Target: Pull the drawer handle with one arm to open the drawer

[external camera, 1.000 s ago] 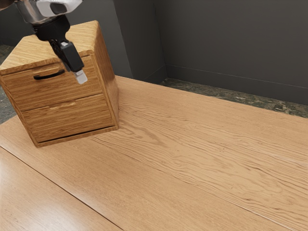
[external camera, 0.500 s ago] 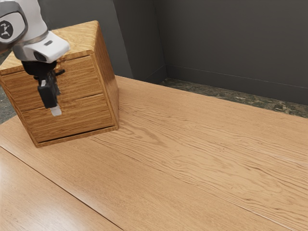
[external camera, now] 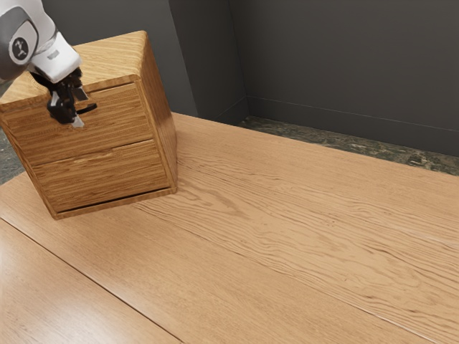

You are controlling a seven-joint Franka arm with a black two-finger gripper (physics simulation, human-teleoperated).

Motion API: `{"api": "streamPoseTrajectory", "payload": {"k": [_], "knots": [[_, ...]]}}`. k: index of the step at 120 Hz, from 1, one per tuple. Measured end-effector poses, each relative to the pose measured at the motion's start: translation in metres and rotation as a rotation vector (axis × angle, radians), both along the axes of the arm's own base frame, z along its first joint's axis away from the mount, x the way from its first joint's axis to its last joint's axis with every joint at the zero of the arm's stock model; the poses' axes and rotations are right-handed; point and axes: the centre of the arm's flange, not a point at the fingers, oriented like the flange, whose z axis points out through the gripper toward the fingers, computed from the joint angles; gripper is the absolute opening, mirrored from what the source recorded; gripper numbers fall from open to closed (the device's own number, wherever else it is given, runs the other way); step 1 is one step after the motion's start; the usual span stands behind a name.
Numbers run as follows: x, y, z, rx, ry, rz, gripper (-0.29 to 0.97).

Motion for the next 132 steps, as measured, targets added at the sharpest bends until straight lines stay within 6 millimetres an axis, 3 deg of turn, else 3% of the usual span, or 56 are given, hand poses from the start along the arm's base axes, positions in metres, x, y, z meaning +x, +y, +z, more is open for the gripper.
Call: {"api": "streamPoseTrajectory", "payload": {"k": [19,33,42,62,82,109,132], "knots": [[-0.006,0.038,-0.002,0.026,0.005,0.01,0.38],[0.006,0.041,-0.008,0.03,0.01,-0.021,0.35],[0.004,0.049,-0.01,0.02,0.006,-0.023,0.34],[0.005,0.044,-0.014,-0.02,0.0,-0.036,0.32],[-0.008,0.063,-0.015,-0.036,-0.004,0.003,0.32],[0.003,0.057,-0.033,-0.067,0.014,-0.011,0.31],[0.004,0.052,-0.036,-0.072,0.017,-0.018,0.01]]}}
